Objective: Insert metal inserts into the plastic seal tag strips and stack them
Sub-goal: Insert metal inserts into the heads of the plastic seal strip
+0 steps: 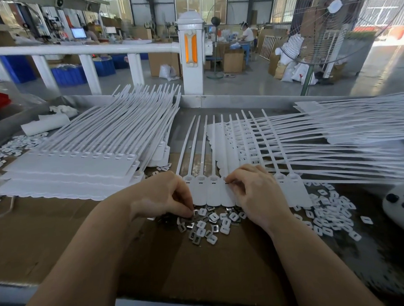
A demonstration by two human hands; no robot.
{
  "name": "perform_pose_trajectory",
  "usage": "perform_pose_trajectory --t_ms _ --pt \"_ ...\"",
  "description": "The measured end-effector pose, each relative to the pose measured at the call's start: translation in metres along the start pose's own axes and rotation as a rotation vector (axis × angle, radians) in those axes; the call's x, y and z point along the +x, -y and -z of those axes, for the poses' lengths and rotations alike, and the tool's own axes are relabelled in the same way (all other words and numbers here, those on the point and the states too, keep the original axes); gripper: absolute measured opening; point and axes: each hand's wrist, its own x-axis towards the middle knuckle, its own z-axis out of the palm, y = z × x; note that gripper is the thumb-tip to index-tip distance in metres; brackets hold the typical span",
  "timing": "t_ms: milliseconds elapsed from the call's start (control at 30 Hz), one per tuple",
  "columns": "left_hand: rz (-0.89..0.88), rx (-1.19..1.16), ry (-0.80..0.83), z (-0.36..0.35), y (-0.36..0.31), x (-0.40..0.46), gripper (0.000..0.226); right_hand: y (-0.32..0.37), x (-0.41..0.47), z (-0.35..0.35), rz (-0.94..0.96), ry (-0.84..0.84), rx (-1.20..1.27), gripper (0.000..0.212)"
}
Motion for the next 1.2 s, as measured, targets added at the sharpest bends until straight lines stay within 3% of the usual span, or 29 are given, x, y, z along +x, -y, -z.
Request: perform_pose_trajectory --t_ms 267,533,967,1200 --pt "-0.018 -0.035 -0.082 0.0 0.006 -0.003 0.009 0.0 0.0 0.0 0.005 -0.006 0.002 0.016" --pt "-0.03 -0.051 -0.002 -0.001 0.004 -0.005 0.01 0.0 0.0 0.0 0.004 -0.003 -0.002 0.016" --pt "-0.023 0.013 -0.039 -0.006 0.004 -0.006 0.006 -0.001 0.0 0.0 0.002 0.009 -0.009 0.017" --pt "0.015 -0.056 -0.28 0.0 0.014 -0.005 0.007 -0.001 0.0 0.0 -0.002 0.011 -0.009 0.017"
